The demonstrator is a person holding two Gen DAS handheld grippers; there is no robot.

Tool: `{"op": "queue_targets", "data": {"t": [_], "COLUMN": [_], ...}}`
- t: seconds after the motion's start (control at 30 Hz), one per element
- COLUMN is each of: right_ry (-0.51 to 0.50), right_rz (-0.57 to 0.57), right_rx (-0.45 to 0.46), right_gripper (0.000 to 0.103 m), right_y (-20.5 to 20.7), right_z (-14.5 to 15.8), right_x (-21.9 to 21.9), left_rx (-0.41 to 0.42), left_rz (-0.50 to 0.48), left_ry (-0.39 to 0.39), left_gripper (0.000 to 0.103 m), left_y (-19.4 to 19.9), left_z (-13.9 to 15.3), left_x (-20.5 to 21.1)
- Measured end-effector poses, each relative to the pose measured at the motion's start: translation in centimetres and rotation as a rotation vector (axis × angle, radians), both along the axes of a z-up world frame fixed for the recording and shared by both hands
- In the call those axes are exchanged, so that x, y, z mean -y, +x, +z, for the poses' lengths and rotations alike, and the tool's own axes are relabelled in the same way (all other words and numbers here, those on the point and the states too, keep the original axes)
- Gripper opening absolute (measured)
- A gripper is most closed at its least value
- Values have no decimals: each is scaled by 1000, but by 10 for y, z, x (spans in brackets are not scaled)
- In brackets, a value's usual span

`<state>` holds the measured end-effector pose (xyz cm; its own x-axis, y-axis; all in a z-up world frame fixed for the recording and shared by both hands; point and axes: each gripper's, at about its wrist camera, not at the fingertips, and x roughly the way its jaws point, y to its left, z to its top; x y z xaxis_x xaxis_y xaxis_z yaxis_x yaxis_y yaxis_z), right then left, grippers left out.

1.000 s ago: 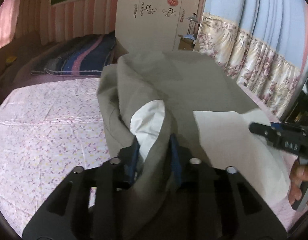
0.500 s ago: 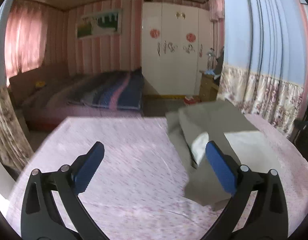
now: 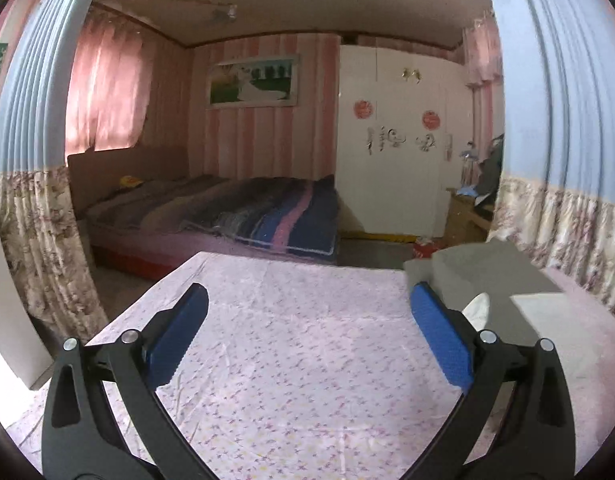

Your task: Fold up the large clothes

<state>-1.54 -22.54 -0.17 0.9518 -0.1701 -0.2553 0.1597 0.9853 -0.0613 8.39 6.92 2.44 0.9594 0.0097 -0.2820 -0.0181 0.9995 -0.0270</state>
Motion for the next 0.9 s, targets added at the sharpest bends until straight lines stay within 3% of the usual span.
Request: {"op": "queue_targets", "data": {"t": [0.17, 0.33, 0.5, 0.9], "right_ry": [43, 80, 81, 101], "right_rz": [26, 18, 6, 5], "right_rx": [-49, -29, -39, -58], "right_gripper": [101, 101, 101, 101], "right_y": [4, 3, 6, 10], "right_z": [-6, -4, -7, -7], "right_x": [5, 13, 18, 22], "left_rx": [17, 23, 12, 27], "left_rz": [3, -31, -40, -41], "left_ry": [-19, 13, -9, 22], "left_gripper": [100, 100, 100, 100], "left_y": [1, -3, -3, -7], "left_z": [-4, -10, -12, -14], "left_x": [-2, 9, 10, 11]}}
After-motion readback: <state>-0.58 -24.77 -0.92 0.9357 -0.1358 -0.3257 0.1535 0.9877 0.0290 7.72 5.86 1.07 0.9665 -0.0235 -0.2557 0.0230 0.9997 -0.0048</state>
